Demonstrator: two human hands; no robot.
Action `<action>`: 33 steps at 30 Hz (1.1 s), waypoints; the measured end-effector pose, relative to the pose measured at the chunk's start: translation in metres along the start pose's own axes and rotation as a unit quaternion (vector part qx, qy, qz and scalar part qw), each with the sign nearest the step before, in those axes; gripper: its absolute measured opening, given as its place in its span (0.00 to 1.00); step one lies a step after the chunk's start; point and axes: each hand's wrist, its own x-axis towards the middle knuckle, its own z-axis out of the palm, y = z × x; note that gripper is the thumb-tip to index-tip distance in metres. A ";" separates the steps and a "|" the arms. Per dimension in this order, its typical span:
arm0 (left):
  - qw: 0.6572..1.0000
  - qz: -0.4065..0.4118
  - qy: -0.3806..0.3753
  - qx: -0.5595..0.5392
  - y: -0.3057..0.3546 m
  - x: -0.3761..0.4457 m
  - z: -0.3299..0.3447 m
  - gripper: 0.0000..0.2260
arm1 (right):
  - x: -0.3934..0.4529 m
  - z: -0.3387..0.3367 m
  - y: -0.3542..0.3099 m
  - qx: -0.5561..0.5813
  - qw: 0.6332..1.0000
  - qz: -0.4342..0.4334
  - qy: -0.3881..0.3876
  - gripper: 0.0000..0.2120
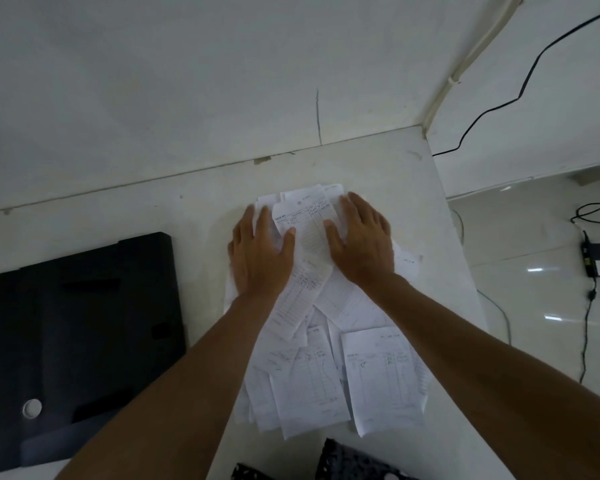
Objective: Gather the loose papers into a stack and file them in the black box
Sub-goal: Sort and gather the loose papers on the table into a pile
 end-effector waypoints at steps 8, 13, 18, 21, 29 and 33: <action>1.000 0.026 -0.008 0.001 -0.008 -0.011 -0.003 0.22 | -0.014 0.002 -0.001 -0.037 0.997 0.064 0.009 0.31; 0.999 -0.006 0.015 -0.035 -0.010 -0.030 -0.013 0.26 | -0.024 -0.004 0.001 0.009 0.999 0.042 0.014 0.31; 0.998 -0.058 0.011 0.009 -0.055 -0.078 -0.024 0.36 | -0.083 -0.016 0.044 -0.065 0.990 0.118 0.028 0.38; 0.998 -0.067 -0.007 0.016 -0.048 -0.098 -0.020 0.34 | -0.102 -0.011 0.041 -0.067 0.990 0.121 0.010 0.37; 0.996 -0.091 0.009 0.008 -0.018 -0.091 -0.024 0.31 | -0.078 -0.015 0.018 -0.024 0.993 0.108 0.034 0.27; 0.998 -0.058 -0.028 -0.024 -0.010 -0.056 -0.028 0.28 | -0.051 -0.016 0.016 -0.025 0.992 0.123 0.005 0.31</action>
